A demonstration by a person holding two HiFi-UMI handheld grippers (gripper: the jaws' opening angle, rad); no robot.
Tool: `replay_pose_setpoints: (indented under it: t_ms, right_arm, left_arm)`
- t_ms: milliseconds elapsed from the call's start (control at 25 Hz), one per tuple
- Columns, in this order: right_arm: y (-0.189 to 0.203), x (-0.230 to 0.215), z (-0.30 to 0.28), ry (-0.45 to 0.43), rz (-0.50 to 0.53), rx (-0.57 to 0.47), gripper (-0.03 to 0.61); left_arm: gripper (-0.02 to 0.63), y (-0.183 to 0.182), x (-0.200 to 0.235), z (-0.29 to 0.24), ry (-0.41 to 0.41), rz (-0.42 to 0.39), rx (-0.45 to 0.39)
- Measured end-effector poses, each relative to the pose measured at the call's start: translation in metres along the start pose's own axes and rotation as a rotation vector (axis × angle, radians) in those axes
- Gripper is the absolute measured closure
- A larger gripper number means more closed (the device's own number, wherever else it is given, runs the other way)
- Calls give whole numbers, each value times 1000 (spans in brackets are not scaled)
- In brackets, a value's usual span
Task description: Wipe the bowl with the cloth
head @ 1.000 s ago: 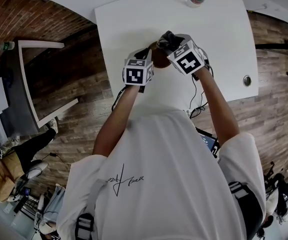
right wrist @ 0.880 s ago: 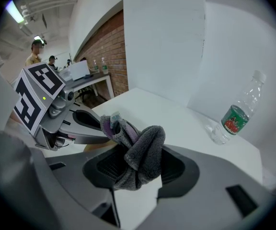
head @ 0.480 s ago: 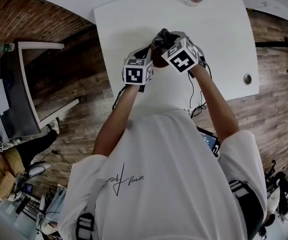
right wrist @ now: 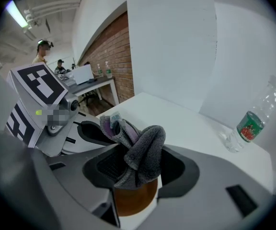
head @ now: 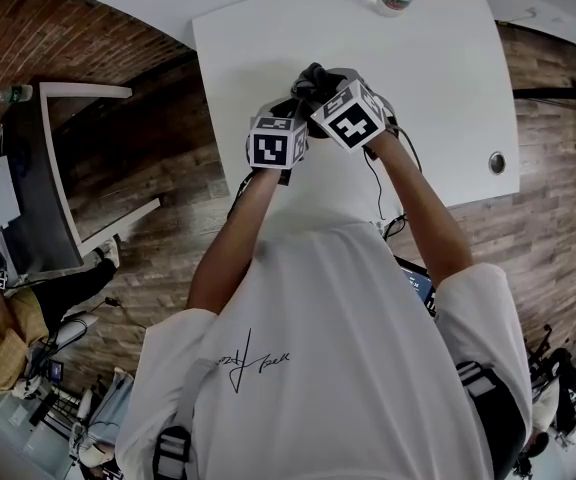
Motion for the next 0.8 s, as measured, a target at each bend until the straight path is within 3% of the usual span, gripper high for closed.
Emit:
replay_pose_setpoints:
  t_ms: [800]
  right_arm:
    - [1,6,-2,-63,-44,-17,397]
  left_arm:
    - [584,0,-1,2,7,-3,-3]
Point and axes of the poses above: the fingertips, and each gripper's own axes: z backward along the fingers, x to its left, y out of its underside, the point moved 4 cm from there along z, backward along the fingers, and after that the axes turned 1 degree about -y, right-handed, at the moved point
